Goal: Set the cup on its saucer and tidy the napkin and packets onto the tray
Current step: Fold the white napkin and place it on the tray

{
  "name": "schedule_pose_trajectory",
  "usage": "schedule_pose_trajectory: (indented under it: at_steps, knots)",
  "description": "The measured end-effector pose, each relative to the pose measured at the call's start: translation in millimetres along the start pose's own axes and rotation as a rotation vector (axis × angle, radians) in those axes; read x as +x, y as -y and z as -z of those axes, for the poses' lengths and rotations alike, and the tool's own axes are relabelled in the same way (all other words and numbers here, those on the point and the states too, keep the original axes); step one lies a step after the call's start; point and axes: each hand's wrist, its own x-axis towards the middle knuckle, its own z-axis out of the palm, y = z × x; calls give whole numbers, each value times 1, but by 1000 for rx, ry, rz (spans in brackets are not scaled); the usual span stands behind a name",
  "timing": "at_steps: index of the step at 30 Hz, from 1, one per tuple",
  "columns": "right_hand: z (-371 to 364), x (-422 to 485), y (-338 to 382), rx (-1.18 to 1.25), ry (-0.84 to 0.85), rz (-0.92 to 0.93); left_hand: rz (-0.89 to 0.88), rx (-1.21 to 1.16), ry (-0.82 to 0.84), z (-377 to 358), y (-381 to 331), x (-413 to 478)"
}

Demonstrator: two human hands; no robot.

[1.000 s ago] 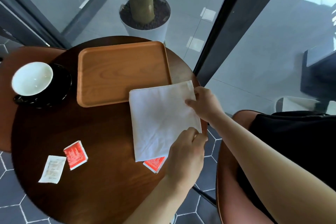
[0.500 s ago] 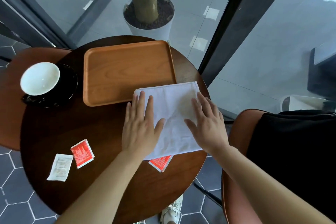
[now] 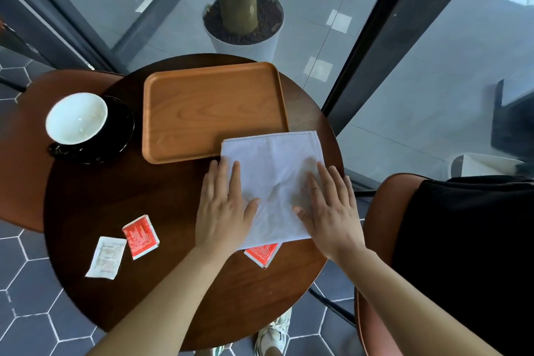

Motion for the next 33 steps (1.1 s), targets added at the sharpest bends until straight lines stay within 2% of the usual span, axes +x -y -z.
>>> schedule_pose_trajectory:
  at_steps: [3, 7, 11, 16, 23, 28, 33]
  knots:
    - [3, -12, 0, 94, -99, -59, 142, -208, -91, 10, -1, -27]
    - [-1, -28, 0, 148, -238, -88, 330, -397, 34, 23, -6, -47]
    - [-5, -39, 2, 134, -253, -93, 491, -479, 102, 30, -13, -48]
    - [-4, -40, 4, 148, -246, -79, 571, -491, 188, 33, -18, -43]
    - [3, -45, -3, 133, -156, -11, 618, -748, 156, 35, -17, -44]
    - [2, -50, -1, 158, -98, 128, 734, -1074, 96, 45, -17, -45]
    - [5, -43, -1, 208, -231, 178, 836, -1348, 45, 62, -12, -44]
